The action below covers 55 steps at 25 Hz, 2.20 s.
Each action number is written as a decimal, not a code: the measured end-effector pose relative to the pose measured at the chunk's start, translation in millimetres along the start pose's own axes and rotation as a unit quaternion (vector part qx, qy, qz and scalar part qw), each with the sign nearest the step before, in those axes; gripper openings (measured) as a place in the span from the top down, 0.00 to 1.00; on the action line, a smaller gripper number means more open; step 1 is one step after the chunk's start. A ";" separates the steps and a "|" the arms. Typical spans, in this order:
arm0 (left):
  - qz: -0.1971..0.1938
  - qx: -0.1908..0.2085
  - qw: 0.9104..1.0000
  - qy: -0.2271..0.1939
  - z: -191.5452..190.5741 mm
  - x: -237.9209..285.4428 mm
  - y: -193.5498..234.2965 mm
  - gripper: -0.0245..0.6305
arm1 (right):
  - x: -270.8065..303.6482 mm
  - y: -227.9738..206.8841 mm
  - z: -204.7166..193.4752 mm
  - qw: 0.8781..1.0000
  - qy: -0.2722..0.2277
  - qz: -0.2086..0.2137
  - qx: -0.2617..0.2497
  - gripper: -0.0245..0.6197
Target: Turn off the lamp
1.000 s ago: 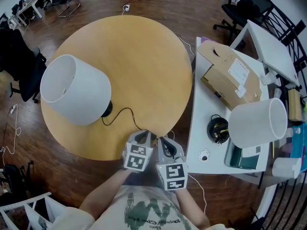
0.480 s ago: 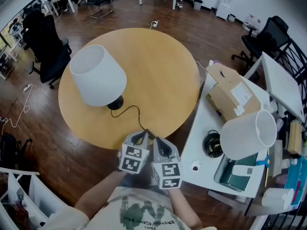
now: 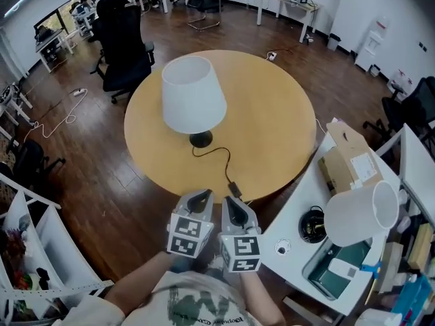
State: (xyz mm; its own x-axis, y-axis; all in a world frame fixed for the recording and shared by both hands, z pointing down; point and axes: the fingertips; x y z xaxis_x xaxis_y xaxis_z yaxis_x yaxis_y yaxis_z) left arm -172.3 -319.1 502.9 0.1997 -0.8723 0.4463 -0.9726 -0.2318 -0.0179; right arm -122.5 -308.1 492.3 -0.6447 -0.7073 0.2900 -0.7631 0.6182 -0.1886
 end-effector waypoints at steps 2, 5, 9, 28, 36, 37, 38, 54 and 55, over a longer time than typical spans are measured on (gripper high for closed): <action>0.009 -0.003 1.000 -0.015 4.6 -14.0 1.0 0.96 | -3.3 10.1 2.2 1.000 -0.002 0.009 -0.008 0.96; 0.018 -0.009 0.999 -0.037 10.9 -32.3 4.1 0.96 | -7.3 24.9 7.9 1.000 -0.010 0.021 -0.015 0.96; 0.023 -0.018 0.998 -0.063 15.6 -57.7 10.9 0.96 | -13.1 45.6 13.2 0.999 -0.015 0.029 -0.018 0.96; 0.024 -0.065 0.988 -0.135 -13.5 -196.8 33.5 0.96 | -84.5 172.2 13.2 0.997 -0.039 0.021 -0.064 0.96; 0.015 -0.069 0.985 -0.154 -27.9 -235.2 27.1 0.96 | -114.7 202.0 5.9 0.996 -0.054 0.003 -0.074 0.96; 0.015 -0.067 0.985 -0.156 -30.2 -239.4 26.8 0.96 | -117.7 205.9 6.4 0.996 -0.055 0.001 -0.074 0.96; 0.015 -0.066 0.985 -0.157 -31.9 -243.4 26.9 0.96 | -120.3 209.9 6.9 0.996 -0.056 0.001 -0.076 0.96; 0.006 -0.069 0.984 -0.166 -38.9 -266.2 30.0 0.96 | -132.9 235.5 2.1 0.994 -0.072 0.006 -0.086 0.96; 0.005 -0.069 0.984 -0.167 -38.9 -266.1 29.8 0.96 | -133.3 235.5 1.3 0.994 -0.072 0.005 -0.085 0.96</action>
State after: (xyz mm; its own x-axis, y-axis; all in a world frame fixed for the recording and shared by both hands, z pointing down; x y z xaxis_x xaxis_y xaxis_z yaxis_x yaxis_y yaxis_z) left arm -259.1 -77.1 418.4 0.1962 -0.9722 0.1280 -0.9769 -0.1825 0.1110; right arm -216.3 -68.7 408.0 -0.6619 -0.7346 0.1491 -0.7452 0.6663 -0.0253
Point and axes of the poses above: the fingertips, and each gripper's own axes: x forward along the fingers, y to its left, z out of its top, and after that the axes turned 1 degree about x, right-handed
